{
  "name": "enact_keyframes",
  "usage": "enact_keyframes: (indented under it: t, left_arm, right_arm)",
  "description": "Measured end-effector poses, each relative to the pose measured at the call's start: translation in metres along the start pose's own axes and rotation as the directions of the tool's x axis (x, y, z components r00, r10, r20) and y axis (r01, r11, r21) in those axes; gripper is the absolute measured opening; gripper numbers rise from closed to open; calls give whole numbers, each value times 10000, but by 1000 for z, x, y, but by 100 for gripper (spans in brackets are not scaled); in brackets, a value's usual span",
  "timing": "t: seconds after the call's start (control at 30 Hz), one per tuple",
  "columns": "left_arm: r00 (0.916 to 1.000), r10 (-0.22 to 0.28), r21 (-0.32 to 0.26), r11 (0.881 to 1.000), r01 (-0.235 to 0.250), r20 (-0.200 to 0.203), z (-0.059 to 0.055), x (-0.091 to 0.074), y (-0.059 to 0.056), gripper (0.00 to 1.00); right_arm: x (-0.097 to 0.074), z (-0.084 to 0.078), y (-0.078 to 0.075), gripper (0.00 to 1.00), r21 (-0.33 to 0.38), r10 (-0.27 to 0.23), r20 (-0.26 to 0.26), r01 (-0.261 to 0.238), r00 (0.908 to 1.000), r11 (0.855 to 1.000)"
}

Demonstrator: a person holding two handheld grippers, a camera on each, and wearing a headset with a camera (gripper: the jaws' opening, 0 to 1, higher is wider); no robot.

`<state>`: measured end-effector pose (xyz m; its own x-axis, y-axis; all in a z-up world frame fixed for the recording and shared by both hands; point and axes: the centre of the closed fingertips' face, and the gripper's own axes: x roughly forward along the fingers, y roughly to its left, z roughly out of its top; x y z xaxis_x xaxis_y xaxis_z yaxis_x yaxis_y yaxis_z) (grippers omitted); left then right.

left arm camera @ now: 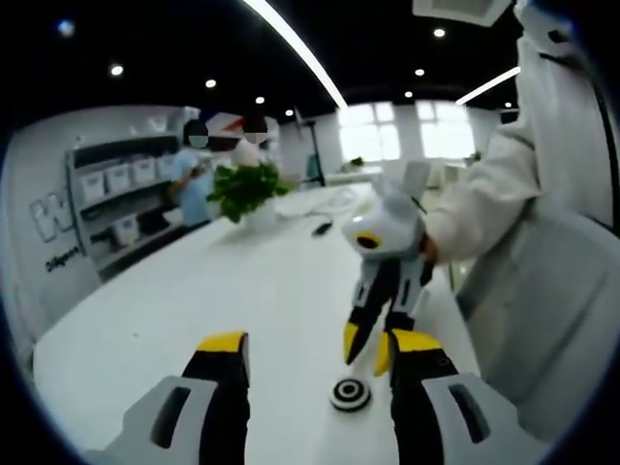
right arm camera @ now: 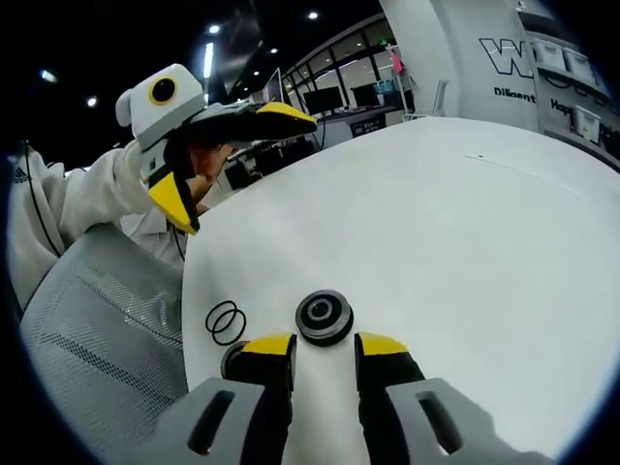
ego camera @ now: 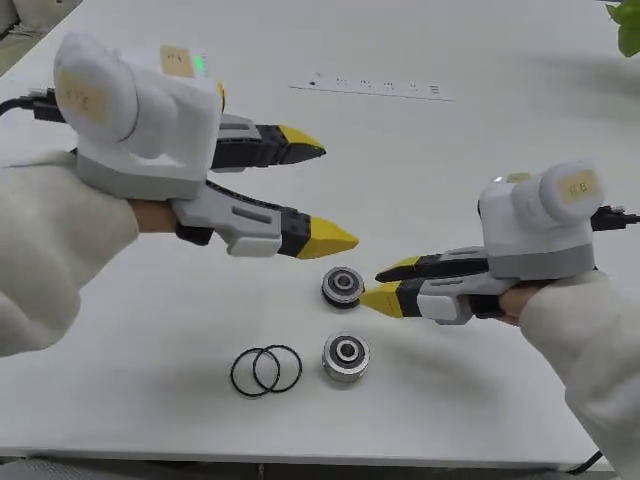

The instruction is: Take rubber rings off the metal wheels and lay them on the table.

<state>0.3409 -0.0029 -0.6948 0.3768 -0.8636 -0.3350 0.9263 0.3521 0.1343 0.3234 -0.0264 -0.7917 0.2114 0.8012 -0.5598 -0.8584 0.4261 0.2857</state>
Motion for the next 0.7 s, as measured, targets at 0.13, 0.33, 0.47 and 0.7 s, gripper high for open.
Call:
enact_keyframes:
  t: [0.13,0.33,0.47,0.7]
  left_arm:
    - [9997,-31,162,9999,35,-232,-11,8,-2,54]
    - [9966,114,474,9988,-75,-812,-35,19,-1,52]
    - [9964,75,184,9998,-60,-848,-45,23,-4,49]
    - [9932,-180,185,9996,203,-1148,-59,30,-14,43]
  right_arm:
    - [2,-3,-1,20,32,25,-85,-24,10000,10000]
    - [6,-6,-1,20,208,141,-74,-139,9999,9997]
    - [8,-10,-2,20,242,91,-146,-87,9999,9997]
    - [11,-12,-2,20,88,108,-175,-107,9998,9999]
